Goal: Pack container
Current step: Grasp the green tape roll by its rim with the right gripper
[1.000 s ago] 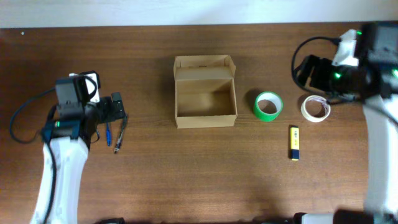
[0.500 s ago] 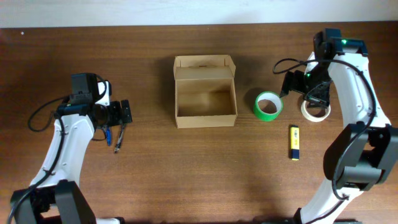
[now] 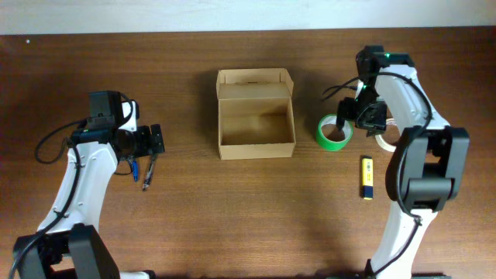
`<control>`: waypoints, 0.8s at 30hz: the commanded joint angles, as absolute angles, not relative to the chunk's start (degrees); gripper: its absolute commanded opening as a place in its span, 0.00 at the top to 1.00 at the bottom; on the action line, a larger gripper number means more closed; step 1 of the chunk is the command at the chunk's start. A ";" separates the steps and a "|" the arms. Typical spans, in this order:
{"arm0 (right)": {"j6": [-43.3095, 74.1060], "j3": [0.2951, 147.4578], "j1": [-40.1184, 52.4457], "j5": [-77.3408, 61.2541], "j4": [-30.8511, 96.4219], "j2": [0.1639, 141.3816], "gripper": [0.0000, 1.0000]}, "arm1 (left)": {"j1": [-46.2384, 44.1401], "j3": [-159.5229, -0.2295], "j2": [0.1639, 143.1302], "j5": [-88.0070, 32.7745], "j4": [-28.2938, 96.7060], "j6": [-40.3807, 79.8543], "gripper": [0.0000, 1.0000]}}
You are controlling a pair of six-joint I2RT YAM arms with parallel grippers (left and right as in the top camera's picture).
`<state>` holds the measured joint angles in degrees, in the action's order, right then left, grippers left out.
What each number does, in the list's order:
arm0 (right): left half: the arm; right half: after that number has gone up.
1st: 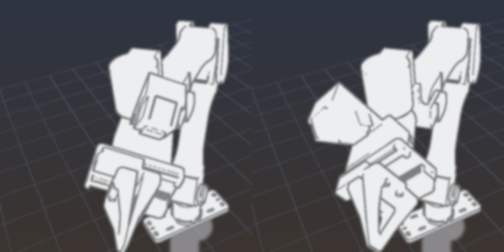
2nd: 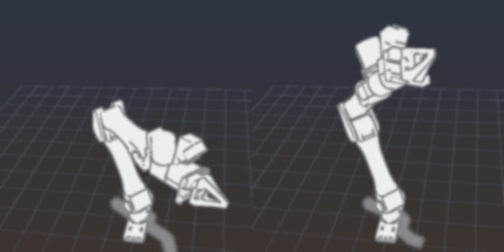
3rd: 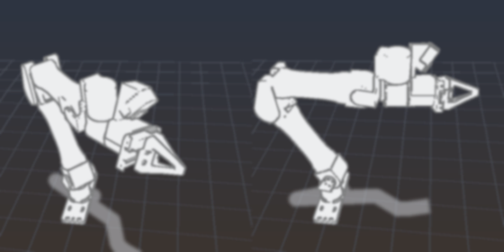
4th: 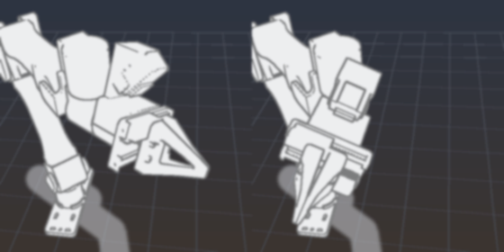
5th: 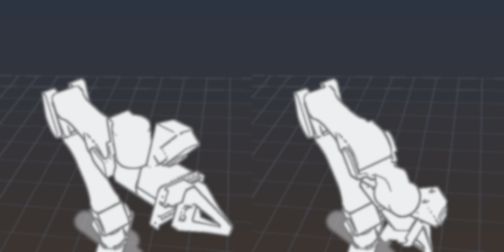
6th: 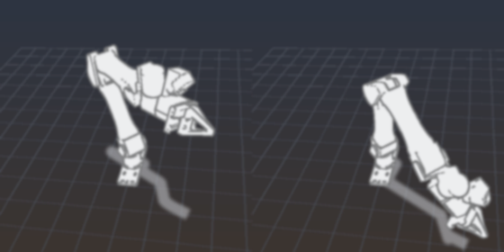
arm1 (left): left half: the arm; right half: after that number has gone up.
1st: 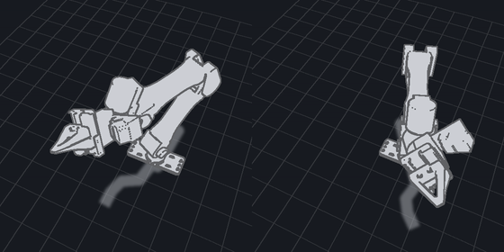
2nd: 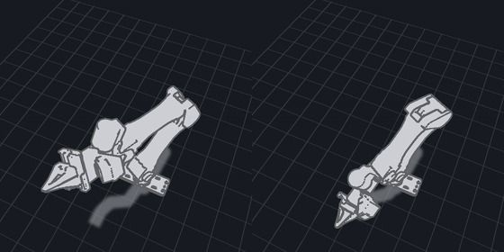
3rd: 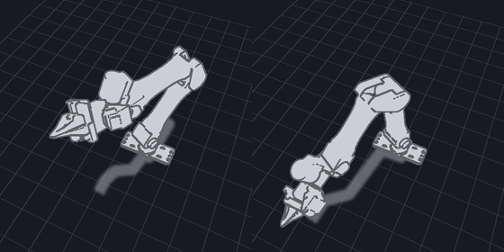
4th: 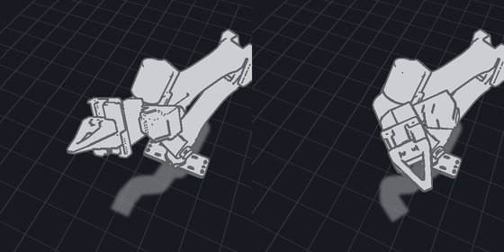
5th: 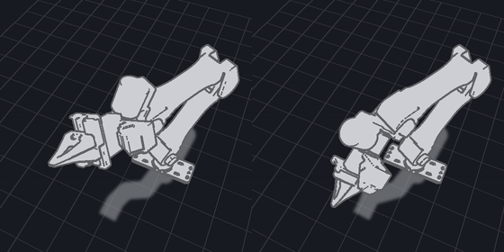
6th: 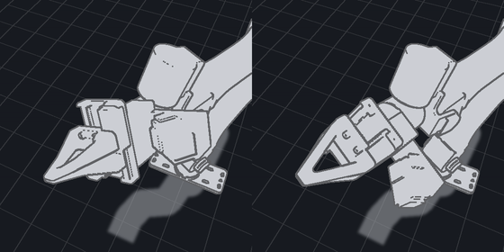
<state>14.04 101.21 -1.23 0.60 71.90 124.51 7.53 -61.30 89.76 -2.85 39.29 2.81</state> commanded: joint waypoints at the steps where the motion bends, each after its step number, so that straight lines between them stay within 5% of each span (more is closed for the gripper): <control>1: 14.20 101.67 -1.08 2.02 71.44 126.76 0.39 | 7.73 -62.35 90.15 -3.66 39.29 2.09 0.01; 3: 14.20 101.67 -1.08 2.02 71.07 127.85 0.44 | 7.66 -62.35 90.15 -3.66 39.29 2.09 0.01; 8: 14.20 101.58 -1.08 2.02 70.15 128.44 0.82 | 7.68 -62.35 90.17 -3.66 39.29 2.09 0.01; 11: 14.22 101.58 -1.13 2.02 69.76 128.44 0.96 | 7.68 -62.35 90.15 -3.66 39.29 2.09 0.01; 24: 13.30 113.67 0.95 -0.47 79.26 117.38 0.96 | 7.68 -62.35 90.17 -3.66 39.29 2.09 0.01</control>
